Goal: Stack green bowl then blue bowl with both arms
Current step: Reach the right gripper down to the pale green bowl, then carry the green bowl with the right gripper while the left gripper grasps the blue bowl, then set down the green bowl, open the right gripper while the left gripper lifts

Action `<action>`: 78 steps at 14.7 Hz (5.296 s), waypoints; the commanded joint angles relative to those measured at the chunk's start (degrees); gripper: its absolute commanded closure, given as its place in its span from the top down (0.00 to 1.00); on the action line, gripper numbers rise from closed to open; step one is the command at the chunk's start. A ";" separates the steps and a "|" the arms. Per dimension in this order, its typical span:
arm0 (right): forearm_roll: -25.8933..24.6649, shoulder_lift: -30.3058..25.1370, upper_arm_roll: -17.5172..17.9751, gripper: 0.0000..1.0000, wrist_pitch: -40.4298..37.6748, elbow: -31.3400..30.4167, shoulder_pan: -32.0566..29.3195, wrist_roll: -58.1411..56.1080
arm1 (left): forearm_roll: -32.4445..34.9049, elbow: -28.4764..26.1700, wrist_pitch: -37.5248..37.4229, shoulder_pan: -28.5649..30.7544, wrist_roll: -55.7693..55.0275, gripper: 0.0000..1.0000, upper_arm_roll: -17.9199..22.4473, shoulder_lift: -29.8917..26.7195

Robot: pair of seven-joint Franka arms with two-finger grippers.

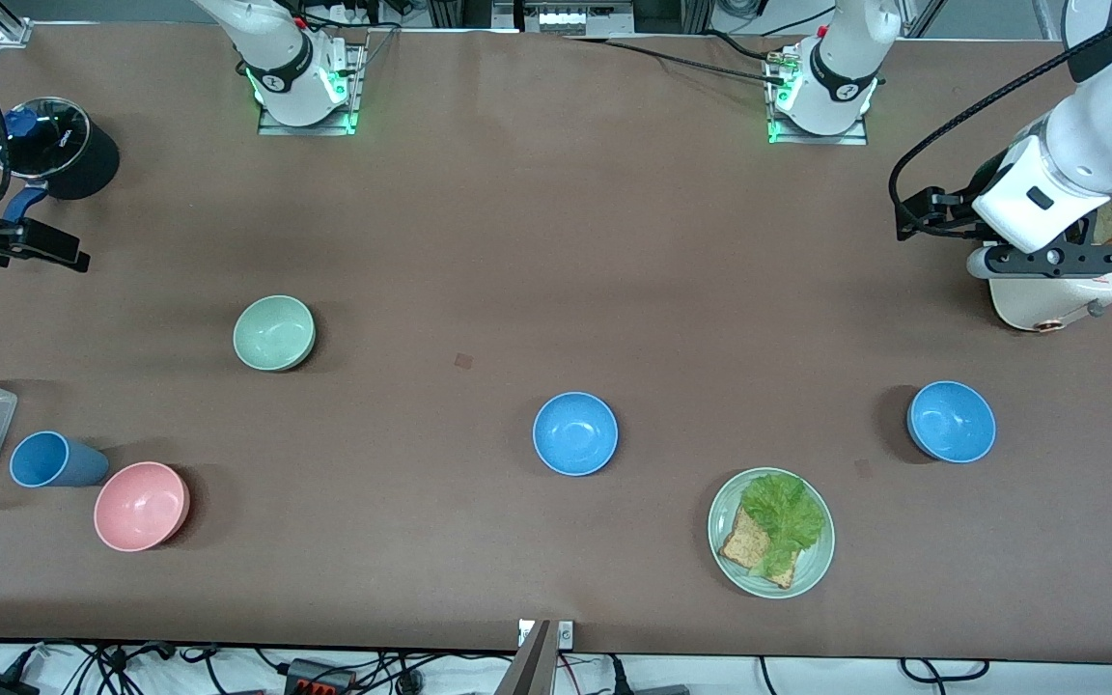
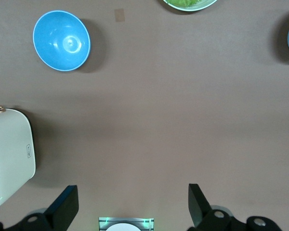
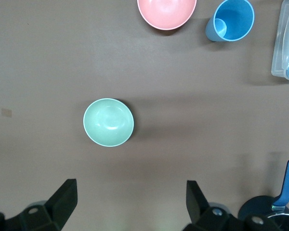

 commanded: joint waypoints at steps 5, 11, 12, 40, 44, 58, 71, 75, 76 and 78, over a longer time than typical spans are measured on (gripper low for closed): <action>-0.06 -1.84 -0.10 1.00 2.26 -2.01 0.14 0.36 | 0.62 2.14 -1.29 -0.02 0.53 1.00 0.31 0.96; -0.15 7.36 -0.10 1.00 4.53 -1.74 0.14 0.02 | 0.80 2.84 -1.64 -0.19 0.35 1.00 0.31 1.58; -0.07 10.17 -0.01 1.00 5.85 -1.65 0.22 -0.16 | 0.71 2.67 -1.82 -0.11 0.44 1.00 0.31 1.58; 1.61 26.20 1.92 0.00 14.40 -12.74 3.91 -0.60 | 7.92 -6.91 36.65 16.06 19.50 1.00 0.66 23.97; 1.69 26.45 9.29 0.00 1.85 0.60 7.06 0.36 | 7.92 -3.85 42.04 18.61 28.36 1.00 0.75 29.86; 18.39 36.12 11.06 0.00 23.18 2.57 39.25 34.73 | 6.86 -1.90 45.47 22.57 27.42 0.40 0.49 37.00; 17.35 29.27 5.29 1.00 6.51 15.45 33.54 36.23 | 3.01 -1.99 28.00 23.62 27.07 0.00 -5.13 30.68; 15.49 28.83 -1.23 1.00 1.83 23.13 29.59 29.30 | 0.45 -2.34 19.12 23.45 23.31 0.00 -8.20 25.06; 15.40 28.83 -2.89 1.00 1.82 23.13 28.54 26.76 | -0.34 -2.43 16.40 23.45 20.33 0.01 -9.52 23.83; 15.05 28.74 -6.58 1.00 1.91 23.22 27.82 24.54 | -2.97 -2.95 11.65 23.45 11.47 0.01 -13.38 21.02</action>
